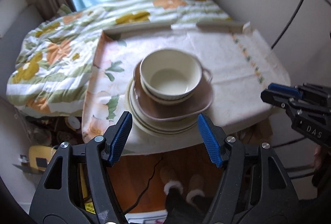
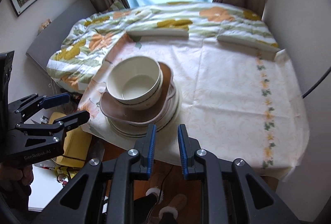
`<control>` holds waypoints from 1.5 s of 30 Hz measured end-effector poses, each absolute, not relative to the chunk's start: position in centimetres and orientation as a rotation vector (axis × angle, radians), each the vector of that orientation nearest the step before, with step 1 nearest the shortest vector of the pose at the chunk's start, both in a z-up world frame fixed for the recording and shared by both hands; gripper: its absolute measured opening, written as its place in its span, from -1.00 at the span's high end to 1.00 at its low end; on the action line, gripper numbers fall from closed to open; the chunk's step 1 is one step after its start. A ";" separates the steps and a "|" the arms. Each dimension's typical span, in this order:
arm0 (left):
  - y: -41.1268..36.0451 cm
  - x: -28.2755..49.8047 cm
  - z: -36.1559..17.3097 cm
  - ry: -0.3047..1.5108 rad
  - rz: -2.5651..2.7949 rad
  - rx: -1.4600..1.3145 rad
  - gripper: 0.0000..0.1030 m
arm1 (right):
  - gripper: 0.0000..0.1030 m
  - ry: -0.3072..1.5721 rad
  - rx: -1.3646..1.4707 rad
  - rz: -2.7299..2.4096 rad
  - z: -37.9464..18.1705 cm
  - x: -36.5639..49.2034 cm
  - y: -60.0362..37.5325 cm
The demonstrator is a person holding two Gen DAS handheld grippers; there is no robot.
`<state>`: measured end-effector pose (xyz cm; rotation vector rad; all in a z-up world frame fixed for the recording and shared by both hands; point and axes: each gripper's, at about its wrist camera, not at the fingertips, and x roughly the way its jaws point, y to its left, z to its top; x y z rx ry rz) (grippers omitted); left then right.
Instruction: Organize plates and bowls
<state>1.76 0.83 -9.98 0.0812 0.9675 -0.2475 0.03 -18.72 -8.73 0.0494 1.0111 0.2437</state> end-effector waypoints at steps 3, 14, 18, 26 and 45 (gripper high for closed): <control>-0.2 -1.0 -6.5 0.870 -0.241 0.031 -0.37 | -0.48 0.915 0.049 0.199 -5.6 -2.6 -20.7; -1.2 -7.8 3.1 0.503 -0.178 0.023 -1.00 | -0.99 0.584 0.080 -0.007 3.3 -9.2 -23.3; -1.1 -8.9 4.1 0.435 -0.147 0.044 -1.00 | -0.99 0.534 0.066 -0.037 4.5 -9.9 -23.3; 0.1 -9.7 4.7 0.404 -0.131 0.033 -1.00 | -0.99 0.500 0.058 -0.050 5.0 -10.7 -22.6; -0.3 -10.7 4.6 0.387 -0.116 0.047 -1.00 | -0.99 0.498 0.048 -0.061 4.8 -11.0 -22.3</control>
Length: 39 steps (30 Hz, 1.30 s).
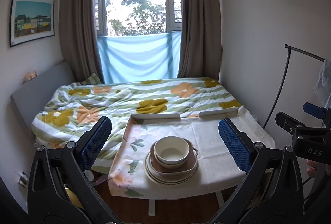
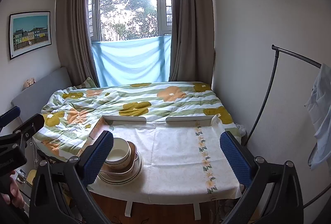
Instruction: Organize plates and bowls
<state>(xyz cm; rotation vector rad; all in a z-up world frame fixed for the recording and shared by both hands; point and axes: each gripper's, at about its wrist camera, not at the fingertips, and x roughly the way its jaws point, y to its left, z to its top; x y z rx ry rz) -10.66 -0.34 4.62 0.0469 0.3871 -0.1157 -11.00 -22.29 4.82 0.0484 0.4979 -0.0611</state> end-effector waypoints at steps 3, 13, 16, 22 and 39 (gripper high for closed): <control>-0.4 -10.6 4.7 0.389 -0.114 0.047 -1.00 | -0.99 0.501 0.049 -0.063 4.8 -11.0 -22.3; -0.4 -10.5 4.6 0.392 -0.112 0.046 -1.00 | -0.99 0.509 0.049 -0.065 4.7 -11.1 -22.3; -0.4 -10.4 4.6 0.394 -0.109 0.046 -1.00 | -0.99 0.511 0.048 -0.066 4.6 -11.0 -22.2; -0.3 -10.5 4.5 0.399 -0.107 0.046 -1.00 | -0.99 0.513 0.047 -0.066 4.5 -11.0 -22.3; -0.6 -10.8 4.3 0.362 -0.075 0.075 -1.00 | -0.99 0.512 0.049 -0.066 4.5 -11.0 -22.3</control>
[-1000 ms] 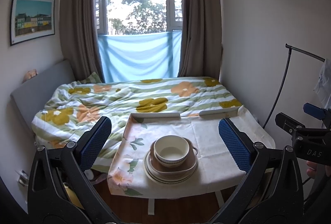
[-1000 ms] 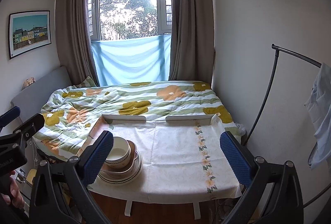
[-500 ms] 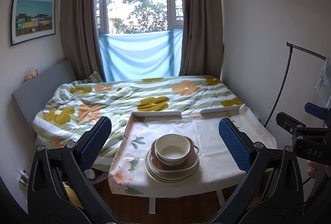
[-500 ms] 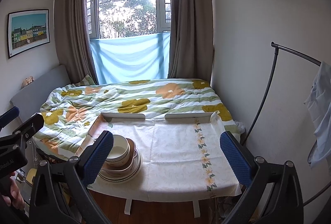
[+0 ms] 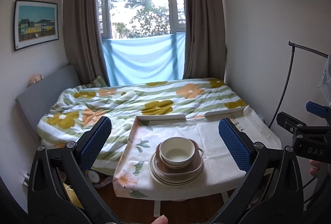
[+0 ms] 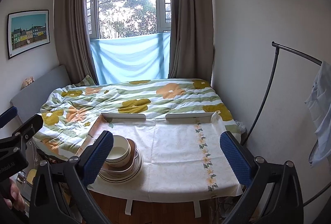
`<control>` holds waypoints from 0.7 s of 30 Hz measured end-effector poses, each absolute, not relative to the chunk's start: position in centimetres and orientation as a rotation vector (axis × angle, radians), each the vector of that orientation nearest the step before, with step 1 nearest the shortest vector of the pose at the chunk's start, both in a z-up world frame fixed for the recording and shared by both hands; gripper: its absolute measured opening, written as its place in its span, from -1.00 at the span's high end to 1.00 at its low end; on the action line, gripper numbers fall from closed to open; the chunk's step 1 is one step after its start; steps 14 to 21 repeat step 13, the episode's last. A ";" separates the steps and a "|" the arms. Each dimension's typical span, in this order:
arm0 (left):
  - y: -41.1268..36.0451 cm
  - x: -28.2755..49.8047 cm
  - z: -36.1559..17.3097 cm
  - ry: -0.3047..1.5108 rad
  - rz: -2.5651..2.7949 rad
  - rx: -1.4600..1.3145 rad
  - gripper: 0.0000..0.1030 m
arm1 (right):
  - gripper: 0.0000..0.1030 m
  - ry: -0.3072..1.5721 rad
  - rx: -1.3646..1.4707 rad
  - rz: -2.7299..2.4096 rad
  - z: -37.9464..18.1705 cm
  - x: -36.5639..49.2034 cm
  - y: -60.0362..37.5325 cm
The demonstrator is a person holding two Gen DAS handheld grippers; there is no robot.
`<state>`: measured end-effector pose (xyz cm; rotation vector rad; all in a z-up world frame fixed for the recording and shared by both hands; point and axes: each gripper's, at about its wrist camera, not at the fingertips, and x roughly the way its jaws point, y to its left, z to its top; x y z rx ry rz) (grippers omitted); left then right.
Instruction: Organize plates and bowls
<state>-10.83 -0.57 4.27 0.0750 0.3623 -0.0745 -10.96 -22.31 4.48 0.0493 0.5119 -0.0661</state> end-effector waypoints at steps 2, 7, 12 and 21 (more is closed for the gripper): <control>-0.6 -11.0 4.4 0.350 -0.069 0.077 -1.00 | -0.99 0.513 0.050 -0.065 4.5 -11.0 -22.3; -0.1 -10.7 4.4 0.354 -0.057 0.063 -1.00 | -0.99 0.514 0.051 -0.066 4.5 -10.9 -22.2; 0.1 -10.2 4.1 0.355 -0.061 0.055 -1.00 | -0.99 0.530 0.053 -0.061 4.1 -10.5 -21.8; 0.1 -9.9 4.0 0.361 -0.067 0.055 -1.00 | -0.99 0.536 0.053 -0.060 4.0 -10.3 -21.7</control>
